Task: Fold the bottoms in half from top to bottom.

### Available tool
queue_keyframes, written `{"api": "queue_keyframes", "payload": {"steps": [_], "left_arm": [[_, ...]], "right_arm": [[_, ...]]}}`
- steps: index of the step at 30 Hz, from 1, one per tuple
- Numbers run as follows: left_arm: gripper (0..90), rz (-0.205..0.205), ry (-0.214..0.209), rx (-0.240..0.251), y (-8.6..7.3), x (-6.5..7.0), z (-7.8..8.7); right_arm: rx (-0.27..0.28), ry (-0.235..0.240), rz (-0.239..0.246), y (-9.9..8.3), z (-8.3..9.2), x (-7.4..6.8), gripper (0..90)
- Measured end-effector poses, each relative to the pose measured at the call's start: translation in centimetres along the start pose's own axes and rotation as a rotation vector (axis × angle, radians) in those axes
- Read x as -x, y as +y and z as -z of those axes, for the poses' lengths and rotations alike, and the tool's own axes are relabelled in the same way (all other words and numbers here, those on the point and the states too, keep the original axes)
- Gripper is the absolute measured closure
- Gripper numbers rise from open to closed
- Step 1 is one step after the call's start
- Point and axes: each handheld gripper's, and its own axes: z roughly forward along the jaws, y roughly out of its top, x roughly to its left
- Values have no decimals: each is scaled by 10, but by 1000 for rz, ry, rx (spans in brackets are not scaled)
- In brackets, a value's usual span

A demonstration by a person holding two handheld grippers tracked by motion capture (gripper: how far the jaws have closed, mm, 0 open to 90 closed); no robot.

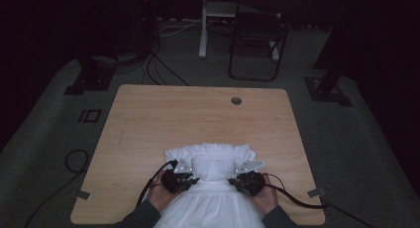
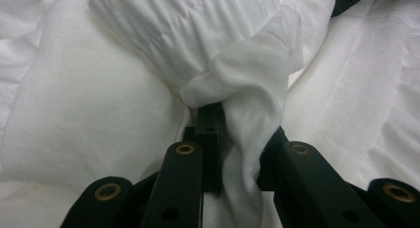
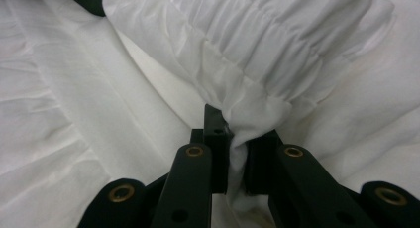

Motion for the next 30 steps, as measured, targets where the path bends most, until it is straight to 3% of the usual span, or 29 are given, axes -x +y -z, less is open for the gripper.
{"api": "queue_keyframes", "payload": {"steps": [3,5,9,16,22,23,24,26,29,30], "left_arm": [[786,28,16,2,6,-9,-4],[785,87,15,0,9,-13,-6],[782,83,54,-10,17,-22,-10],[783,111,120,-21,38,-65,-22],[779,99,157,-26,61,-101,-38],[778,99,157,-26,61,-101,-38],[777,91,165,-29,68,-108,-43],[775,65,180,-35,76,-115,-49],[772,60,192,-49,84,-122,-54],[771,48,219,-64,93,-128,-60]], "right_arm": [[2,-14,1,10,-8,11,828],[-3,-26,7,18,-14,21,830],[5,-16,-10,34,-28,43,830],[23,-58,-62,57,-48,62,830],[45,-81,-121,73,-63,84,829],[45,-81,-121,73,-63,84,829],[58,-80,-160,77,-67,94,829],[63,-88,-173,81,-70,102,829],[61,-107,-181,86,-73,110,828],[56,-128,-194,92,-77,117,827]]}}
